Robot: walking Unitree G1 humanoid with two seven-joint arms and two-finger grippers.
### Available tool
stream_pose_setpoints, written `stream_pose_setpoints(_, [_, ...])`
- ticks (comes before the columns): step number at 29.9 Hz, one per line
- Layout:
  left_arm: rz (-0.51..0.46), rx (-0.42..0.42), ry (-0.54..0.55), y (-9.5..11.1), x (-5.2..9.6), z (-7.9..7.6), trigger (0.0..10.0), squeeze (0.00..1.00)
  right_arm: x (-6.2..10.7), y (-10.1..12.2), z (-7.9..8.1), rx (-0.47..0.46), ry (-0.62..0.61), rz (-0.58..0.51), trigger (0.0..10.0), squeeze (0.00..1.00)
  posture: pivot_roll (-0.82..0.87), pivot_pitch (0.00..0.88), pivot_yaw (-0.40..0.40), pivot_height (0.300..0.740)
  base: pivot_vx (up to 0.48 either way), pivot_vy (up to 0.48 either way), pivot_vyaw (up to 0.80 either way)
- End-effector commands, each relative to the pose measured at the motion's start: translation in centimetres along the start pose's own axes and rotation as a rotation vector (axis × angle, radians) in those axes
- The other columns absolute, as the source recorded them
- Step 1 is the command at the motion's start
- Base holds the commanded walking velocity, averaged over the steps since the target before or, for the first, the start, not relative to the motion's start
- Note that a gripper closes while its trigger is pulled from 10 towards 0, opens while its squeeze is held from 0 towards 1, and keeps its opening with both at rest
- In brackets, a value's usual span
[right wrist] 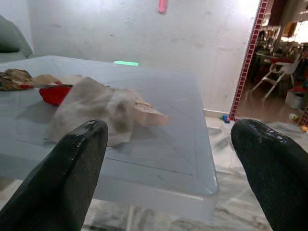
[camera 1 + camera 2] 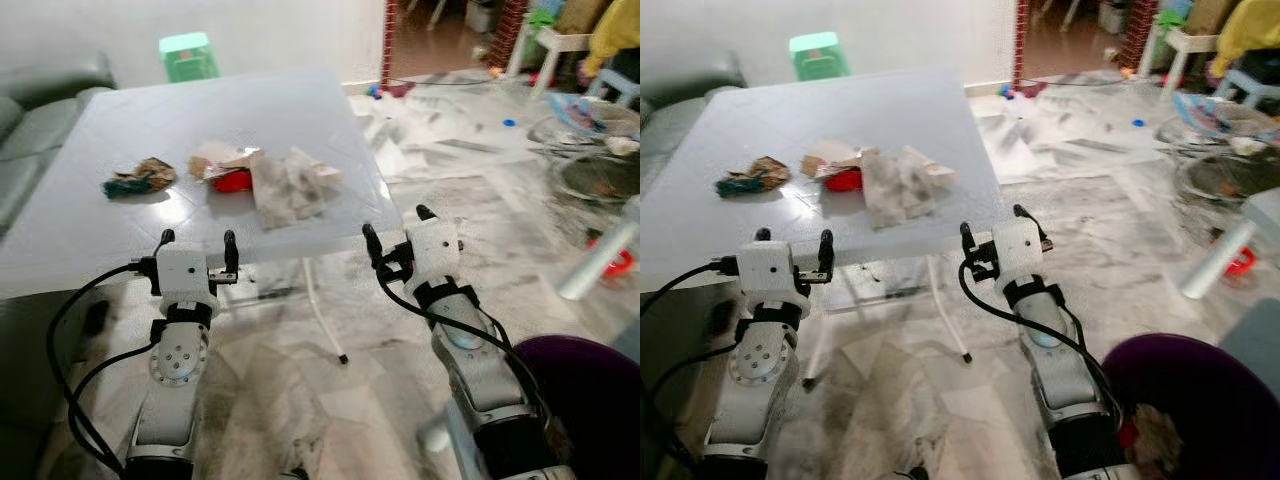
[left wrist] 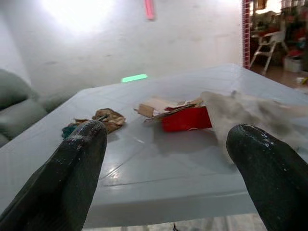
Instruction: Picking trash to rubbish bin
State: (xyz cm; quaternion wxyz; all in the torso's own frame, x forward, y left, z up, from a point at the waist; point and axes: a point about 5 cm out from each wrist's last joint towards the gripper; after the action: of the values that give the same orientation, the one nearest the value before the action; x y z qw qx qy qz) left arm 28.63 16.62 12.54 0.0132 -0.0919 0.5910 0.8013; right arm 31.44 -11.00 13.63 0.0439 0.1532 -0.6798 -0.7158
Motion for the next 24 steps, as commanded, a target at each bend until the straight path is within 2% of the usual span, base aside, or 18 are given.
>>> stream_pose_setpoints(1, [0.000,0.005,-0.011,0.23,-0.06,-0.14,10.0,0.00,-0.04,0.43,-0.52,-0.006,-0.011,-0.015,10.0,0.00,-0.01,0.049,0.034,0.740,0.000,0.000,0.00])
stream_pose_setpoints(24, [0.019,0.005,-0.019,0.00,-0.05,-0.33,10.0,0.00,-0.03,0.49,-0.45,-0.019,0.007,-0.015,10.0,0.00,-0.01,0.050,0.029,0.740,0.000,0.355,0.00])
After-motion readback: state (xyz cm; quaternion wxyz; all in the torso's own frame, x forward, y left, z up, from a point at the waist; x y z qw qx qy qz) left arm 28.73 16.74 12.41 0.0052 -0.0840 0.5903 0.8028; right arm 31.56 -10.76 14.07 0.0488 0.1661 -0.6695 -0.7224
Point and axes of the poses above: a point about 5 cm out from each wrist's last joint towards the gripper, its own x axis pointing back from the gripper into the wrist, its own y axis along the axis of the wrist's last joint, z = x × y, and after that the axes turned 11 degrees about -x, right-handed
